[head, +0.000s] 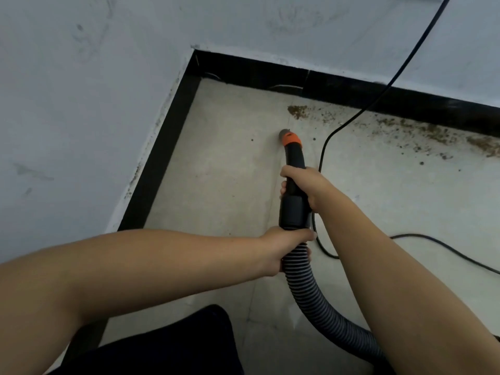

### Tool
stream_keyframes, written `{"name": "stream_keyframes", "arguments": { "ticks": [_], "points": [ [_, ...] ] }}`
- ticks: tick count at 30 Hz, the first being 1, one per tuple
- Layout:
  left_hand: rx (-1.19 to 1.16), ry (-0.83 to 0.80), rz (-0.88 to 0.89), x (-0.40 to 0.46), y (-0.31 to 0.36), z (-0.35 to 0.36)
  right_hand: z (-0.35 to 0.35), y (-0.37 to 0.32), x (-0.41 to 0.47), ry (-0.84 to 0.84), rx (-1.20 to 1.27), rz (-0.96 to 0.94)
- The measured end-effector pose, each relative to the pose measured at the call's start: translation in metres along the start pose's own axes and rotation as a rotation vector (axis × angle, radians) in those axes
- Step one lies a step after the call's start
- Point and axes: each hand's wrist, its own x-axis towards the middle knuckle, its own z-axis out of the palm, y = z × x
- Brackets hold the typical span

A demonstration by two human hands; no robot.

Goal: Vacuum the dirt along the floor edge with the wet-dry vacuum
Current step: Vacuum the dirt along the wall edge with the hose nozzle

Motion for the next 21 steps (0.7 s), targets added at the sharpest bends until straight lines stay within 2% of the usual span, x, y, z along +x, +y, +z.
{"name": "stream_keyframes", "arguments": {
  "ticks": [10,13,18,21],
  "points": [
    [-0.22,0.082,-0.003,-0.011,-0.025,-0.015,0.046,0.006,-0.017,-0.215,-0.217,-0.001],
    [-0.151,0.05,-0.022,-0.011,-0.023,-0.013,0.036,0.007,-0.018,-0.14,-0.158,0.006],
    [0.053,-0.066,-0.047,-0.004,-0.006,0.004,-0.009,0.01,-0.014,0.106,0.074,-0.012],
    [0.11,-0.072,-0.032,0.004,0.004,0.019,-0.032,0.005,-0.012,0.164,0.122,-0.021]
  ]
}}
